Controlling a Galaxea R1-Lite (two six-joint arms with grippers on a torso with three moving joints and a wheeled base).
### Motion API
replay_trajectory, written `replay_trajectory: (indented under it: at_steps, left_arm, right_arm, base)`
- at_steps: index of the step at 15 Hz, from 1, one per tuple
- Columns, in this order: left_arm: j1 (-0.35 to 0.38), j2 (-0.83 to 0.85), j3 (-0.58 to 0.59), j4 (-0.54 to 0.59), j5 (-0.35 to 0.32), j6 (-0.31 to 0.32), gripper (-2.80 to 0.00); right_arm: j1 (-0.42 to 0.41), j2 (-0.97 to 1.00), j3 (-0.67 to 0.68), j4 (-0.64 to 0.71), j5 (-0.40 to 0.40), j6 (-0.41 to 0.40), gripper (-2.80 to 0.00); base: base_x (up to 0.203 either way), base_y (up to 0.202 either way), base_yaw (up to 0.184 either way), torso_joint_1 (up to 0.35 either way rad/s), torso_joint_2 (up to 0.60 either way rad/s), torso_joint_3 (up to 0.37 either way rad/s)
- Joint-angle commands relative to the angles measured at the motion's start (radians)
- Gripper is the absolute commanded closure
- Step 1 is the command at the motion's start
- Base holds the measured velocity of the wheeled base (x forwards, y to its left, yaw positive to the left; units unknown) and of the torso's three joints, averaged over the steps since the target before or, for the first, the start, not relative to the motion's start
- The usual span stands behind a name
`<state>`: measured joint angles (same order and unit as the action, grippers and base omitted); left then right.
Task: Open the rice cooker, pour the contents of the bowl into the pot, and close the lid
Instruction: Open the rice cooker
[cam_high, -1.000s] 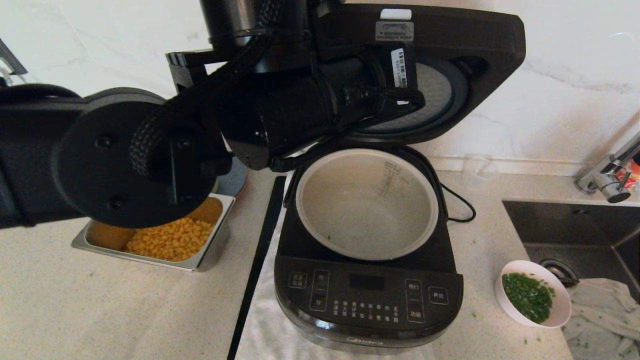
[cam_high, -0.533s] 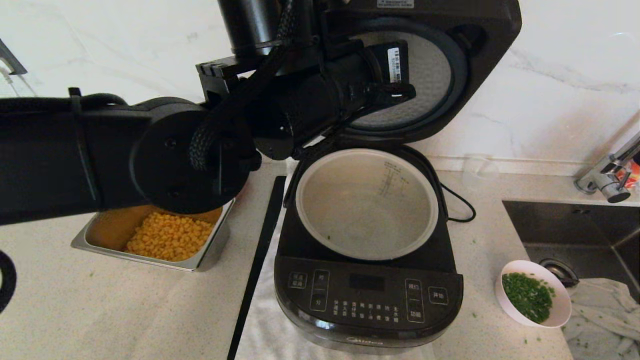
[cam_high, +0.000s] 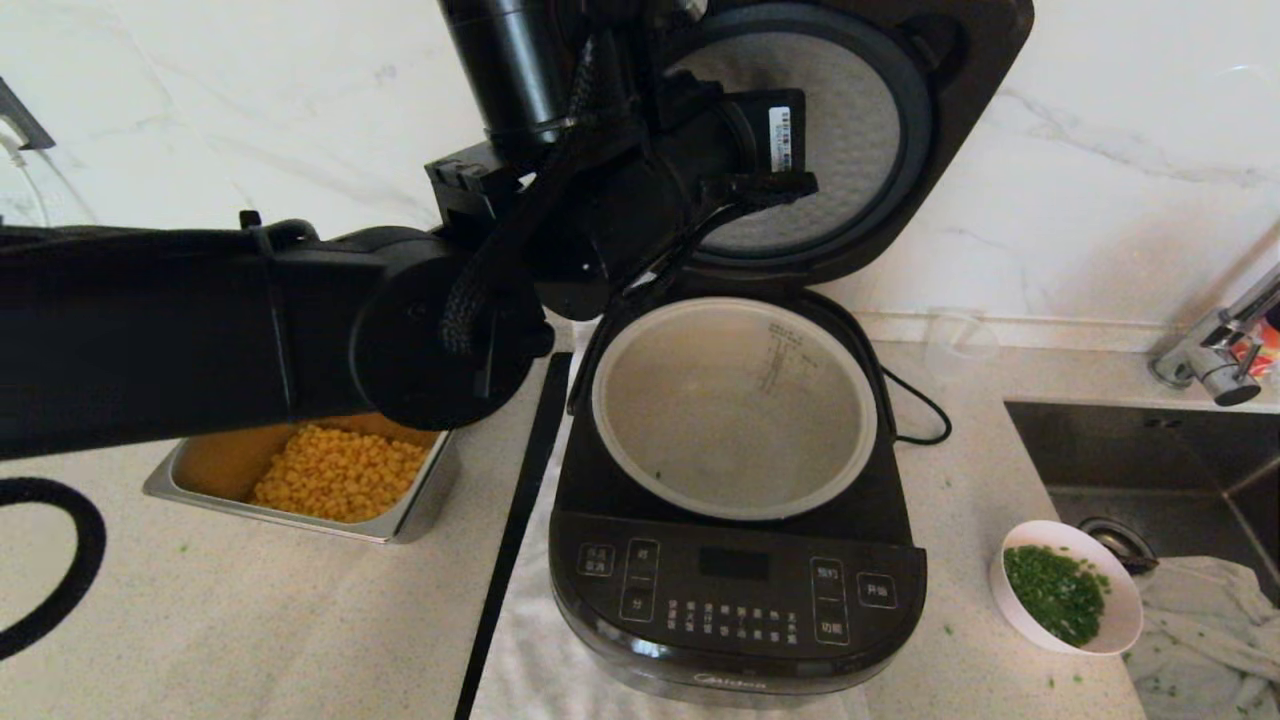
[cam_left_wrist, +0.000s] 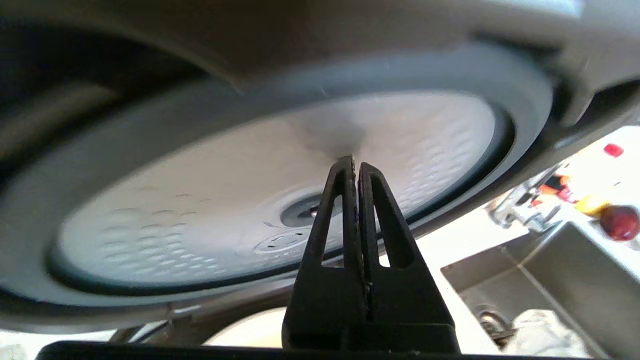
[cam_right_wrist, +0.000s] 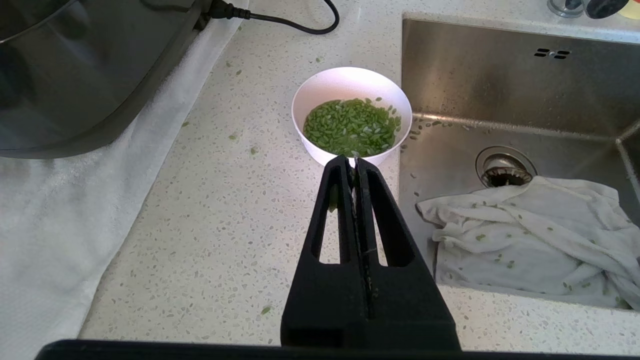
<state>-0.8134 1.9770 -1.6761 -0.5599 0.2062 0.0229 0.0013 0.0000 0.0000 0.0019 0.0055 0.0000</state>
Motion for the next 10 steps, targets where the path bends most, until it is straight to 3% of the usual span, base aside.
replay_trajectory:
  at_steps: [1,7,10]
  left_arm:
    - [0.000,0.025,-0.003,-0.015,0.001,0.009,0.00]
    - [-0.001,-0.062,0.024,0.007,0.029,-0.010,0.00]
    - [-0.002,-0.197,0.165,0.037,0.035,-0.039,0.00]
  right_arm:
    - [0.000,0.000,0.000,0.000,0.001,0.000,0.00]
    - [0.000,0.000,0.000,0.000,0.001,0.000,0.00]
    - [0.000,0.000,0.000,0.000,0.001,0.000,0.00]
  base:
    - [0.000,0.000,0.000,0.000,0.00,0.000]
    - [0.000,0.000,0.000,0.000,0.00,0.000]
    - [0.000,0.000,0.000,0.000,0.00,0.000]
